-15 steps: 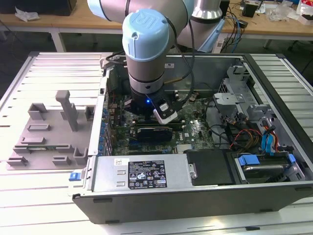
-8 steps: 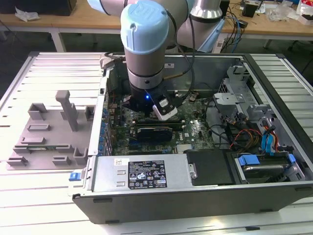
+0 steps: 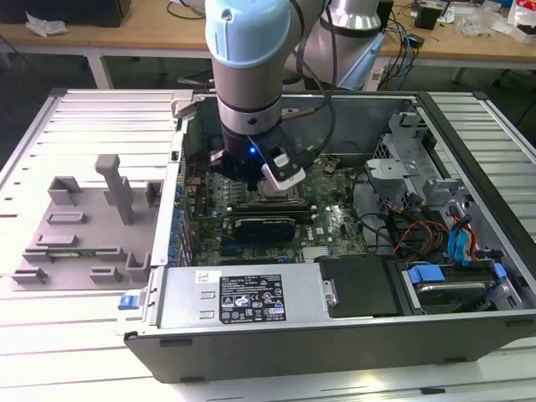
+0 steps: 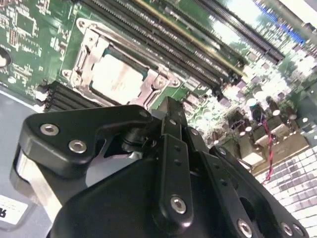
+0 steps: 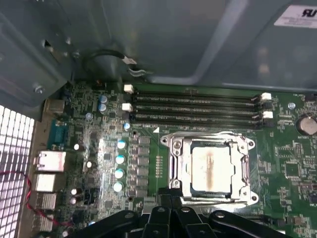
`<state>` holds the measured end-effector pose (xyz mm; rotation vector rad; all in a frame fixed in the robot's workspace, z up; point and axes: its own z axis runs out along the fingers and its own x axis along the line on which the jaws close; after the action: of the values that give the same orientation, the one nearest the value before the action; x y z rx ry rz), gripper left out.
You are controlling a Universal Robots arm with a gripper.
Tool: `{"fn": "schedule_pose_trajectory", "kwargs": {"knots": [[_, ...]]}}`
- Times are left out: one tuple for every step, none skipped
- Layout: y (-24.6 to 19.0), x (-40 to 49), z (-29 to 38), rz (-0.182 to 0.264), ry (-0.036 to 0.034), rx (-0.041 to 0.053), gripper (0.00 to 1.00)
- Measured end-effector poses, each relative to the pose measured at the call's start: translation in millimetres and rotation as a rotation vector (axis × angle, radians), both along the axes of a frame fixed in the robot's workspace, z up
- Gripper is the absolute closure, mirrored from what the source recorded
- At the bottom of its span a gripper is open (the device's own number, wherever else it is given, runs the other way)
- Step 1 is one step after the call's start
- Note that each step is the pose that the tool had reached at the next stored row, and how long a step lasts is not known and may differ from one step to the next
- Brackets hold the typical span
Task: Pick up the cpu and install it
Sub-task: 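Install the second cpu locking lever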
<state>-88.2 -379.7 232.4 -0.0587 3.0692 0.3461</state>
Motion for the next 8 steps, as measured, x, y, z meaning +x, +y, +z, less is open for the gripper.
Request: {"fn": "schedule_pose_trajectory", "kwargs": {"knots": [[1.1,0.8,0.0,-0.004,-0.0001,-0.0104,0.89],[1.3,2.4,0.0,-0.014,-0.0001,-0.0243,0.89],[1.5,3.4,0.0,-0.020,0.0001,-0.0308,0.89],[1.7,5.0,0.0,-0.025,0.0001,-0.0339,0.89],[2.4,9.5,-0.1,-0.037,0.0003,-0.0374,0.89],[3.5,11.7,-0.1,-0.041,0.0003,-0.0386,0.89],[4.9,12.9,-0.1,-0.043,0.0004,-0.0392,0.89],[7.4,14.1,0.0,-0.045,0.0005,-0.0400,0.89]]}}
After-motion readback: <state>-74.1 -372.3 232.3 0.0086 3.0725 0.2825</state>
